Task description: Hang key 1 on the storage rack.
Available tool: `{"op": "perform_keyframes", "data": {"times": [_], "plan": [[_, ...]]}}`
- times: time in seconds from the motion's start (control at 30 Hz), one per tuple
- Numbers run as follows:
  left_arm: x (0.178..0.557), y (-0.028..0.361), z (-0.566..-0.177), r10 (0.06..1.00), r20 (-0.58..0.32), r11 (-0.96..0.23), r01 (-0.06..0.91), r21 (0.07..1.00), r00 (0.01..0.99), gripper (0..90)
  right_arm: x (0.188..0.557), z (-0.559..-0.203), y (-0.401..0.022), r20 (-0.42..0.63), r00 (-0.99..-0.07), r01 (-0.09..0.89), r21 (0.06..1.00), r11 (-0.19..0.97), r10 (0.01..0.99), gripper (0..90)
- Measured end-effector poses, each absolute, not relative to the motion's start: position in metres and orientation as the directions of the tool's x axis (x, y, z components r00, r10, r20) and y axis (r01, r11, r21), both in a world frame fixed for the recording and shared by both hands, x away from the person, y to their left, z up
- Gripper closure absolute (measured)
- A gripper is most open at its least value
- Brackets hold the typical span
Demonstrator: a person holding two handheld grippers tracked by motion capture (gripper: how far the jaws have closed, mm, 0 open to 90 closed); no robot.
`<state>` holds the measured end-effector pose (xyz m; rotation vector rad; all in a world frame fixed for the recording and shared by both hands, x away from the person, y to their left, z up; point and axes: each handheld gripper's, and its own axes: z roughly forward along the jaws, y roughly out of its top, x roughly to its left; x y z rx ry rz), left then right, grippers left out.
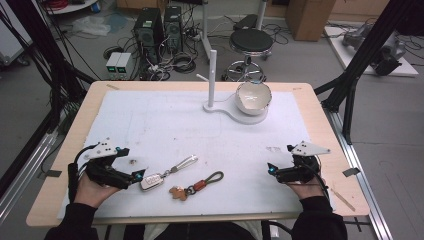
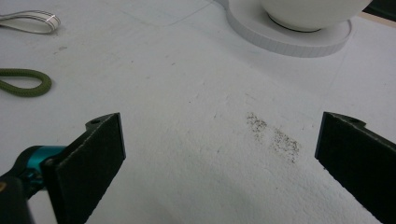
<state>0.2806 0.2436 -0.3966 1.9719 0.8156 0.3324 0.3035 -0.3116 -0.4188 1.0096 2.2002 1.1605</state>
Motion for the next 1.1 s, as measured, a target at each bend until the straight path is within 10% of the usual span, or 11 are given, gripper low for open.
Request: {"op": "perform_keyframes", "data": {"times": [1.1], "plan": [[0.289,0.174,-0.406,0.555,-0.141,-0.432,0.429,0.794,0.82,1.8,0.304,-0.419,-0.311,-0.061,-0.635,0.393,0.832,0.39,0.77,0.6]]}}
